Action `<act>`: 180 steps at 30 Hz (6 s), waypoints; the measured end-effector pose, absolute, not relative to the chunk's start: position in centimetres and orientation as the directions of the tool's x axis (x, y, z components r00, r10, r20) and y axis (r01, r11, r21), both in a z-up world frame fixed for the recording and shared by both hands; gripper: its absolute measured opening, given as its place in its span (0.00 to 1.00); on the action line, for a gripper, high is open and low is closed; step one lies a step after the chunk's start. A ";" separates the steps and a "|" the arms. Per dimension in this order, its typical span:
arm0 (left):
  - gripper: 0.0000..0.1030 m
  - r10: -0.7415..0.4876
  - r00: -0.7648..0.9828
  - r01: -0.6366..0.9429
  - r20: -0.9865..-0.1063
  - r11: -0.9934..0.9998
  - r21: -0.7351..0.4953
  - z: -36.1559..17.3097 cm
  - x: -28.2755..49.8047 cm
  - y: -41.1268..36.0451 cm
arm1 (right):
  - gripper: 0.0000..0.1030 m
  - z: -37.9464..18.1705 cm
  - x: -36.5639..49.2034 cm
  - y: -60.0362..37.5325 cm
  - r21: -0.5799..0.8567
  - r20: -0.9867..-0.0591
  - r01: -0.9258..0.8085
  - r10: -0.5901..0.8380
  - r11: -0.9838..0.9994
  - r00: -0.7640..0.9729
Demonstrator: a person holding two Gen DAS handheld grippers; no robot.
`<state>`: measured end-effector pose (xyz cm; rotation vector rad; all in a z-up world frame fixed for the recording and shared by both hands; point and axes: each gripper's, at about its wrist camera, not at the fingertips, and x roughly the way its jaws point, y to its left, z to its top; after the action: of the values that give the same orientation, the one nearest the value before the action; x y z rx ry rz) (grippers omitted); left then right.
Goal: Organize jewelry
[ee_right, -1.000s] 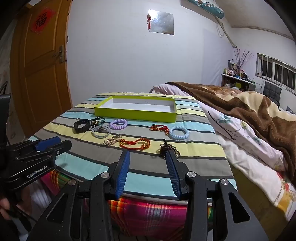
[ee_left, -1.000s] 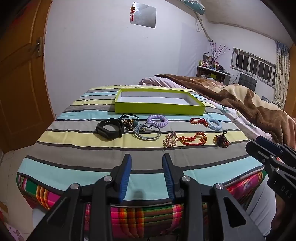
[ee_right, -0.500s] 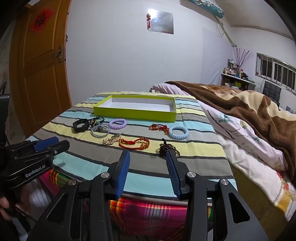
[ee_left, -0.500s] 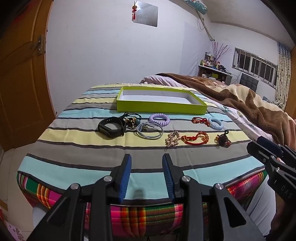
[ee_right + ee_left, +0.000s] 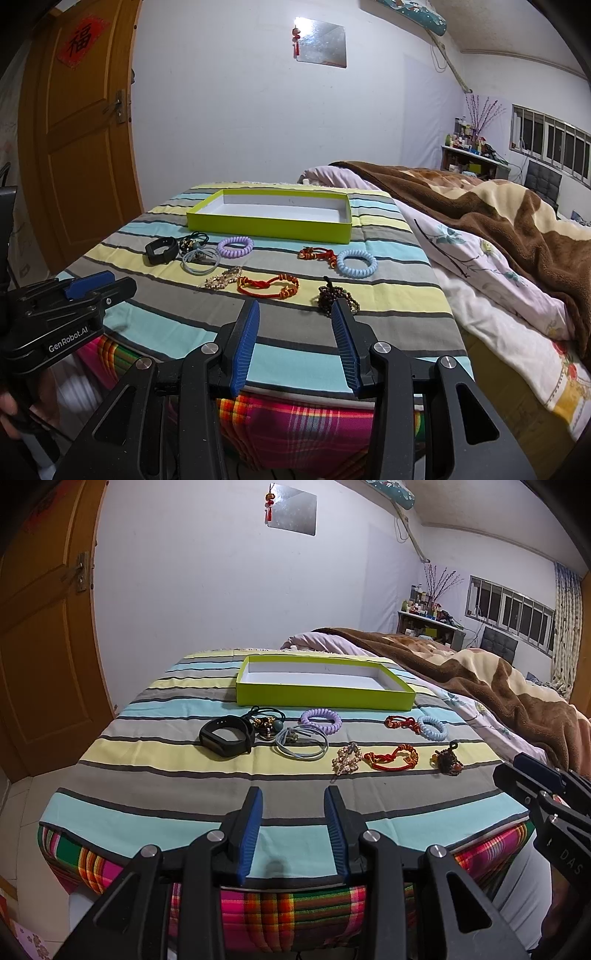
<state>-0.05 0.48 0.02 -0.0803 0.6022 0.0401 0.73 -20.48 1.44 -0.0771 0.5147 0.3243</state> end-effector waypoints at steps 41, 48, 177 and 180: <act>0.35 0.019 0.827 -0.060 -0.562 0.997 -0.054 0.5 -0.2 0.4 | 0.40 1.5 0.7 -20.7 0.011 -0.497 -0.313 0.277 0.950 0.822; 0.35 0.019 0.827 -0.060 -0.561 0.997 -0.055 0.5 -0.2 0.4 | 0.40 1.5 0.7 -20.7 0.012 -0.497 -0.314 0.278 0.950 0.822; 0.13 -0.100 0.820 0.081 -0.563 0.995 -0.058 6.1 16.1 2.0 | 0.10 4.7 17.0 -19.1 0.115 -0.582 -0.427 0.409 0.897 0.703; 0.13 -0.083 0.812 0.073 -0.577 0.997 -0.041 5.9 18.5 2.4 | 0.10 4.6 19.7 -18.7 0.122 -0.593 -0.428 0.411 0.896 0.692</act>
<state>18.55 2.40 5.91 -0.0172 0.6171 -0.0832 19.70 -18.71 4.64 -0.0262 0.6565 0.4687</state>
